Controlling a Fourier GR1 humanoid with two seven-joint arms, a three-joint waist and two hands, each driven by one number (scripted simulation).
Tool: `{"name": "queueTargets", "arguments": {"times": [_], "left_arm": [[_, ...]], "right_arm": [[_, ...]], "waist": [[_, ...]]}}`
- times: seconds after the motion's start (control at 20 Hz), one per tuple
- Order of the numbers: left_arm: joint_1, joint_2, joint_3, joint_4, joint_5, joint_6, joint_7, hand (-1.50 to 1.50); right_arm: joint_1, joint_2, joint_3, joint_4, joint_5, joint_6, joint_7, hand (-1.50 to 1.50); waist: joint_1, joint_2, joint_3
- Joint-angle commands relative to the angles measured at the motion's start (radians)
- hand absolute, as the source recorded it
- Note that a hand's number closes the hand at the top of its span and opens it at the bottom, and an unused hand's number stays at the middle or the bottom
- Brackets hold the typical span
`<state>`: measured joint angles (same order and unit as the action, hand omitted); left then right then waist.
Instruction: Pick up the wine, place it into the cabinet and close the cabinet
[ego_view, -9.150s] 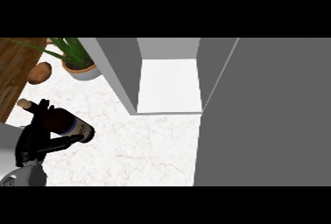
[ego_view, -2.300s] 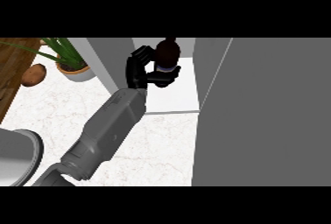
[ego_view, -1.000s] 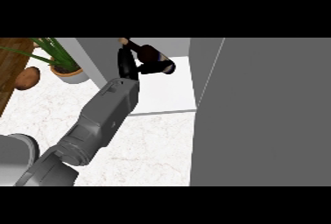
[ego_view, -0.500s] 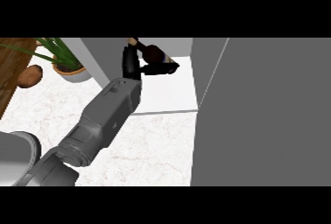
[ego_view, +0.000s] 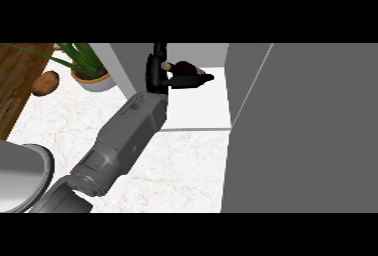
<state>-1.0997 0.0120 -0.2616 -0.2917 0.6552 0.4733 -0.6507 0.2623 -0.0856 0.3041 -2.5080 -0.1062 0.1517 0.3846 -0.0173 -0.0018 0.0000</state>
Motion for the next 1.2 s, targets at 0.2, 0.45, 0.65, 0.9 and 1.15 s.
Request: {"name": "queueTargets", "arguments": {"times": [0.2,0.45,0.65,0.9,1.15], "left_arm": [[0.12,0.006,-0.033,-0.226,-0.023,-0.006,0.05,-1.5],[0.223,0.013,-0.072,-0.388,-0.044,0.018,0.093,-1.5],[0.333,0.031,-0.126,-0.572,-0.061,0.034,0.158,-1.5],[0.512,0.033,-0.205,-0.808,-0.09,0.089,0.187,-1.5],[0.677,0.104,-0.239,-0.996,-0.096,0.064,0.201,-1.5]], "right_arm": [[0.067,-0.019,0.009,-0.209,-0.029,-0.025,0.091,-1.5],[0.055,-0.033,0.025,-0.23,-0.03,-0.036,0.121,-1.5],[0.092,-0.032,-0.001,-0.204,-0.054,-0.023,0.057,-1.5],[0.047,-0.038,-0.01,-0.202,-0.047,-0.032,0.071,-1.5],[0.098,-0.055,0.036,-0.256,-0.041,-0.029,0.083,-1.5]], "waist": [[0.032,-0.017,0.0],[0.032,-0.013,0.0],[0.031,-0.016,0.001],[0.035,-0.014,0.0],[0.022,-0.011,0.0]]}}
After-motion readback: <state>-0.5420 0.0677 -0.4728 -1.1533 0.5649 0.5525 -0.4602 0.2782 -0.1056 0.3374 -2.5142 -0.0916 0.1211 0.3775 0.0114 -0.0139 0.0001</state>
